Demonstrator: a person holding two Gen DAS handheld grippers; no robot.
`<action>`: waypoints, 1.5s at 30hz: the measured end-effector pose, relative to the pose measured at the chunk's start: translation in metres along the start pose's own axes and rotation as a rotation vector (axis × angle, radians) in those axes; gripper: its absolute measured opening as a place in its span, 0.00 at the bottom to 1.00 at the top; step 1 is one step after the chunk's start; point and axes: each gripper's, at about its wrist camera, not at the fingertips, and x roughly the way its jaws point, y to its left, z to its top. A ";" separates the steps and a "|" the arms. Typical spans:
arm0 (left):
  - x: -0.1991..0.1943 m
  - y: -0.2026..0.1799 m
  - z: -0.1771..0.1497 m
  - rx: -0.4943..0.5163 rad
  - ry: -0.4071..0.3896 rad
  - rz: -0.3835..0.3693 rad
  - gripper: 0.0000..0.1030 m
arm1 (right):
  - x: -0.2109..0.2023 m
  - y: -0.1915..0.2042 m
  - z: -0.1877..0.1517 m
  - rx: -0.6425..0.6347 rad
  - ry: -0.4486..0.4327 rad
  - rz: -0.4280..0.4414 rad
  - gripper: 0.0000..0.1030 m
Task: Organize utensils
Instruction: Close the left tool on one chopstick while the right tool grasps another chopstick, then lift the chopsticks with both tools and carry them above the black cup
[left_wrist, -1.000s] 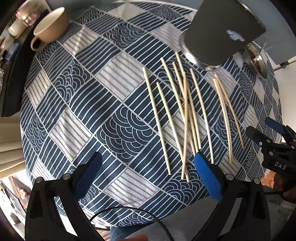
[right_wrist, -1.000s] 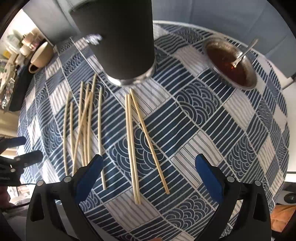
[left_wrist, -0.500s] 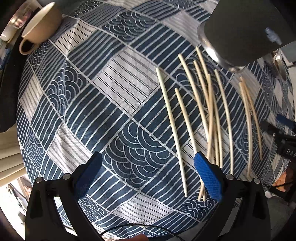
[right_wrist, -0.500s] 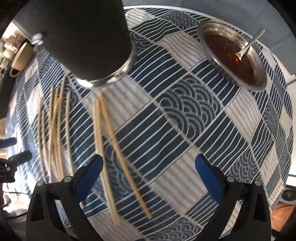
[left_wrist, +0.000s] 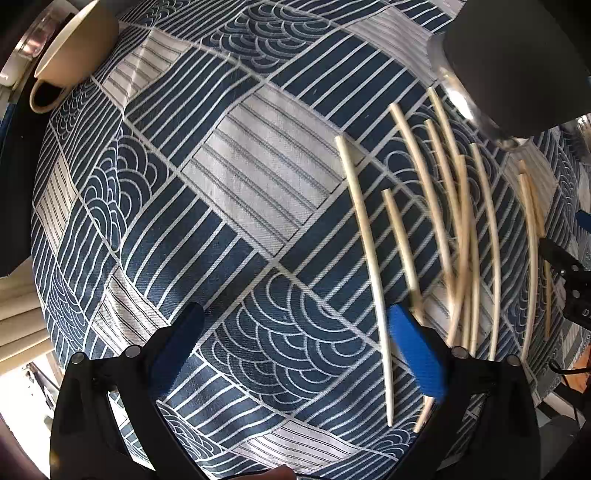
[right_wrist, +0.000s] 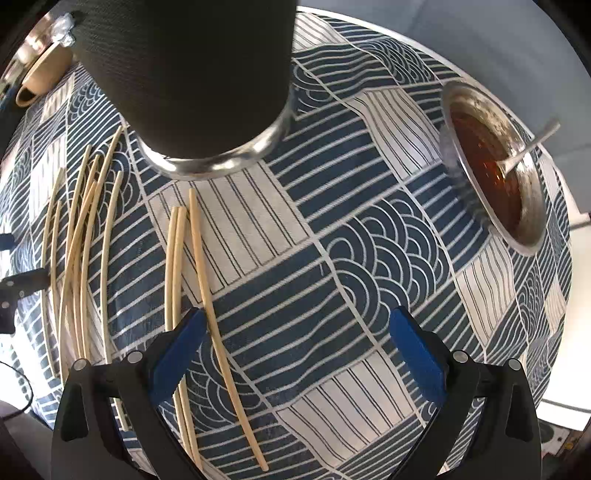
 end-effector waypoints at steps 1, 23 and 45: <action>0.004 0.004 0.002 -0.002 -0.007 -0.013 0.96 | 0.000 0.005 0.002 0.000 -0.003 0.002 0.92; 0.009 -0.011 -0.017 0.158 -0.123 -0.013 0.94 | 0.002 -0.008 -0.014 0.016 0.010 0.106 0.93; -0.003 0.014 -0.008 0.226 -0.008 -0.153 0.04 | -0.034 -0.006 -0.039 0.049 0.018 0.268 0.04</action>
